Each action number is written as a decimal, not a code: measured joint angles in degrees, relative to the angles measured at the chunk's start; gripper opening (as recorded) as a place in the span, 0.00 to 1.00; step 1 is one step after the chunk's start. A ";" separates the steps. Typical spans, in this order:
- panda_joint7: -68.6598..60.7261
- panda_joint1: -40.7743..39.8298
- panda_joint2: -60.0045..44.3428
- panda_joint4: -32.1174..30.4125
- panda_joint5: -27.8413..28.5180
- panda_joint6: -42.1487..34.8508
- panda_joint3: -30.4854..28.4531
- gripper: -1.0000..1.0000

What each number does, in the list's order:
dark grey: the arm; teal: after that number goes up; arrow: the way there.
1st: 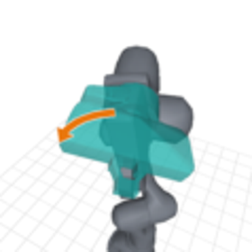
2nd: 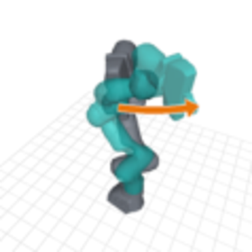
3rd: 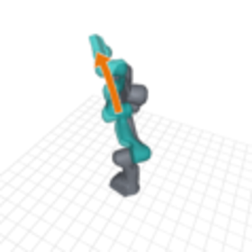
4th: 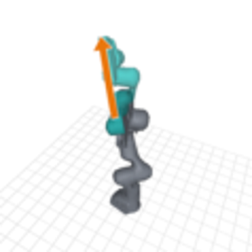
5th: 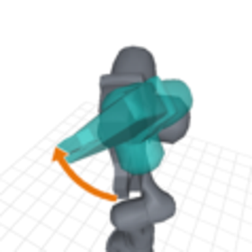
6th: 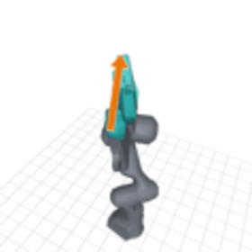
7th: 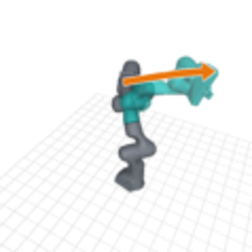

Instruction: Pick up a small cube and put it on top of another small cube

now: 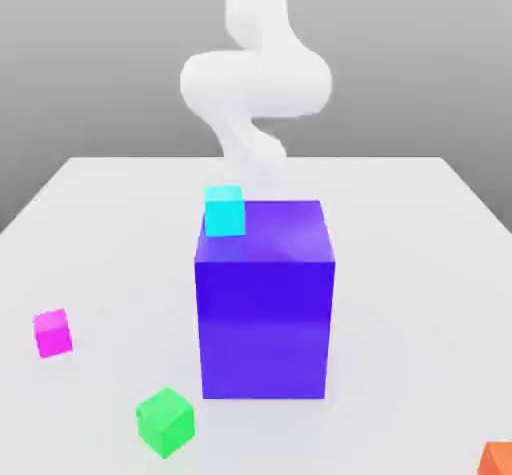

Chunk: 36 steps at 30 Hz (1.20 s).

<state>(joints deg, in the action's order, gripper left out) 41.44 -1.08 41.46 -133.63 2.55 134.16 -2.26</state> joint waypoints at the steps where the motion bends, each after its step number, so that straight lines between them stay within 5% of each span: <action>1: -1.91 -0.42 -1.87 -0.80 1.08 1.04 -1.10 0.50; 11: -22.12 -4.08 -18.77 -8.14 7.75 10.48 -14.24 0.50; 18: -40.51 -5.64 -30.86 -13.38 6.31 17.52 -25.20 0.50; 25: -67.99 -11.47 -44.77 -18.63 -7.81 24.53 -29.73 0.50; 33: -89.73 -27.24 -61.24 -17.15 -28.83 34.71 -12.62 0.50; 34: -90.54 -28.44 -62.29 -16.86 -29.82 35.54 -11.21 0.00; 36: -90.54 -28.44 -62.29 -16.86 -29.82 35.53 -11.21 0.00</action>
<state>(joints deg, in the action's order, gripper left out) -49.11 -29.52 -20.83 -150.49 -27.28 169.69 -13.47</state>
